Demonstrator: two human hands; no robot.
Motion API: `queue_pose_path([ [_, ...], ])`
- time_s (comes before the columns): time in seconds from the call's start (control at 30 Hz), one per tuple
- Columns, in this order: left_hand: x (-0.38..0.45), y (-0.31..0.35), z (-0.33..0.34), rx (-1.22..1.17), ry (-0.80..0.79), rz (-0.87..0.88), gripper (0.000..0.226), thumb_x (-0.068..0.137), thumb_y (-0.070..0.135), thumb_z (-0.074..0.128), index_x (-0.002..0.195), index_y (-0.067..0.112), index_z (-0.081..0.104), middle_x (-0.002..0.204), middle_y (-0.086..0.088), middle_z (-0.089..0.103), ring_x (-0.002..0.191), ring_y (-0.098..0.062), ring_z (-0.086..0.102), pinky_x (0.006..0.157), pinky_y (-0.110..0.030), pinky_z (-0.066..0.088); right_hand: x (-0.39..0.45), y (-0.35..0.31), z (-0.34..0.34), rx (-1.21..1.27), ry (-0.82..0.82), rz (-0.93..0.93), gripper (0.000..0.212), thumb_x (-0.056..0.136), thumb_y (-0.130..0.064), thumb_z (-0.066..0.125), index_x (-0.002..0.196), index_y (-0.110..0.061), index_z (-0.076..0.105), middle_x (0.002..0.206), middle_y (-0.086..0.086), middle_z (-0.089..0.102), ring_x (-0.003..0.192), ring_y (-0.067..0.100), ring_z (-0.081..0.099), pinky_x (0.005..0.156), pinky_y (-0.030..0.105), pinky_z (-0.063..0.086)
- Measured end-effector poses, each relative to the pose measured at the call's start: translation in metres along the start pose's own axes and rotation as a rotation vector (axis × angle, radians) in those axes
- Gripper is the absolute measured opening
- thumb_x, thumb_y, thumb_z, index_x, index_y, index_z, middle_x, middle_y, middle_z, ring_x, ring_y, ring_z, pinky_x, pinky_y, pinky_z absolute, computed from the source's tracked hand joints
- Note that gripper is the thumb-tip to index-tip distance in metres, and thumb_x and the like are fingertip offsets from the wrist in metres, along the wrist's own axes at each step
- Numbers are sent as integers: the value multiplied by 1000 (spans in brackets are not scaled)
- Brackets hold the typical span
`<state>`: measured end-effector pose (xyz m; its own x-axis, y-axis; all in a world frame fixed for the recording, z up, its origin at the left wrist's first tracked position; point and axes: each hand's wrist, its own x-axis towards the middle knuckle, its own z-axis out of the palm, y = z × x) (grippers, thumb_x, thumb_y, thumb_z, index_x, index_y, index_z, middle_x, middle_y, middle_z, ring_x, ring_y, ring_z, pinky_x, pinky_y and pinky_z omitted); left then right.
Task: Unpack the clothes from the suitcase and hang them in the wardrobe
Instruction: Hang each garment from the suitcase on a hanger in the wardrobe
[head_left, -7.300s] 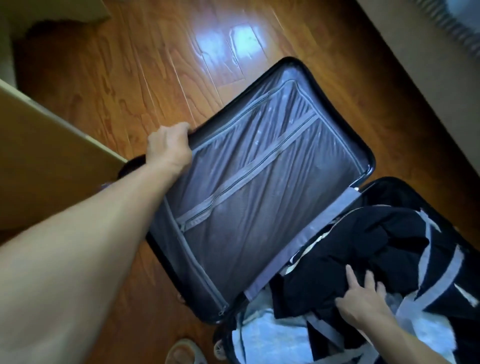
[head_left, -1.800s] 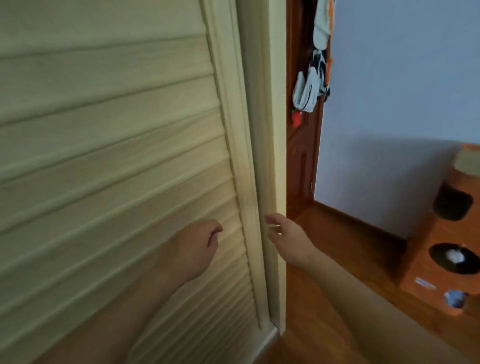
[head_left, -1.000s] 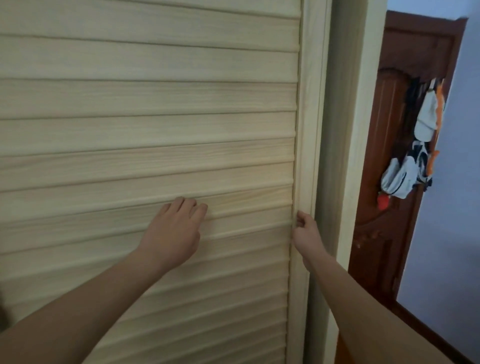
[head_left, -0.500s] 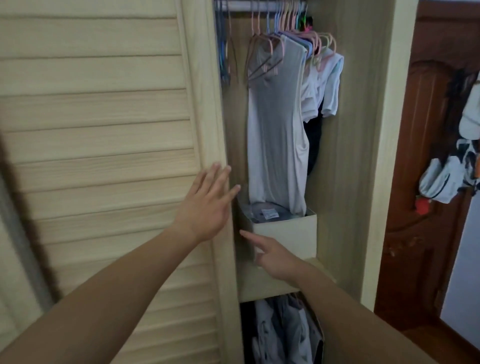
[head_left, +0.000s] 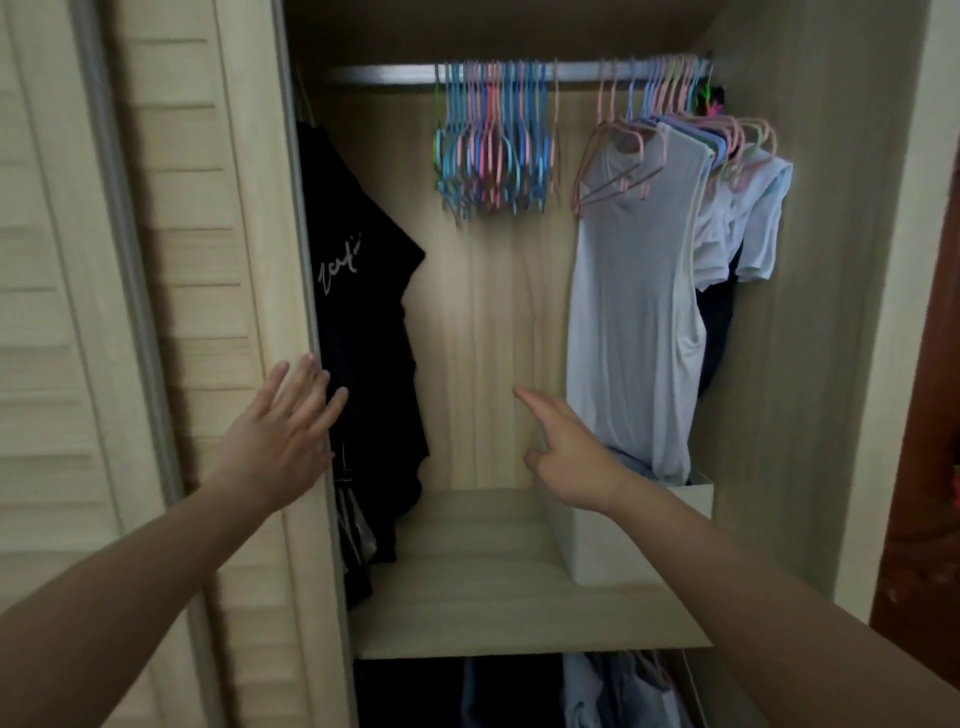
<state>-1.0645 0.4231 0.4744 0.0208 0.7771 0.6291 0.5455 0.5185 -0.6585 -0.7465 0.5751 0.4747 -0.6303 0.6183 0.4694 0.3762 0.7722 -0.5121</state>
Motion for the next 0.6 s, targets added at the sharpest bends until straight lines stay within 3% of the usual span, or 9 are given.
queue_pose_path([
  [0.1,-16,-25,16,74,-91,-10,68,99,45,26,150,4,46,160,-24,33,155,-44,4,125,-59,-3,6,-8,-3,-9,15,-10,77,95,-2,54,159,-23,18,165,1,14,150,15,17,110,12,8],
  [0.13,-21,-32,20,95,-115,-23,69,100,45,22,152,3,43,162,-24,29,155,-45,0,124,-59,-4,6,-9,-5,-9,11,-6,77,95,-3,54,159,-23,17,165,0,13,151,15,17,110,12,8],
  [0.23,-27,-40,23,168,-217,-80,72,105,51,17,162,8,12,169,-21,2,151,-46,-21,121,-60,-10,8,-8,-9,-12,-5,-1,76,97,-6,54,159,-26,17,166,-2,10,151,14,17,111,14,10],
  [0.33,-23,-33,14,139,-250,-48,71,105,51,18,162,9,9,168,-23,-1,148,-48,-26,121,-59,-8,11,-6,-19,-45,6,-12,75,95,-8,55,158,-28,20,165,-2,12,151,14,17,114,18,12],
  [0.47,-18,-33,-5,62,-304,-17,68,103,47,23,159,10,21,168,-22,9,152,-47,-16,123,-57,-1,18,-20,-48,-89,18,-43,71,96,-9,54,157,-29,23,164,-4,11,151,16,14,117,23,12],
  [0.6,-2,-49,-36,-45,-391,69,56,101,41,34,152,17,35,158,-13,32,154,-38,11,119,-46,27,33,-44,-85,-204,52,-99,66,95,-9,54,155,-21,30,162,4,18,150,22,20,119,26,14],
])
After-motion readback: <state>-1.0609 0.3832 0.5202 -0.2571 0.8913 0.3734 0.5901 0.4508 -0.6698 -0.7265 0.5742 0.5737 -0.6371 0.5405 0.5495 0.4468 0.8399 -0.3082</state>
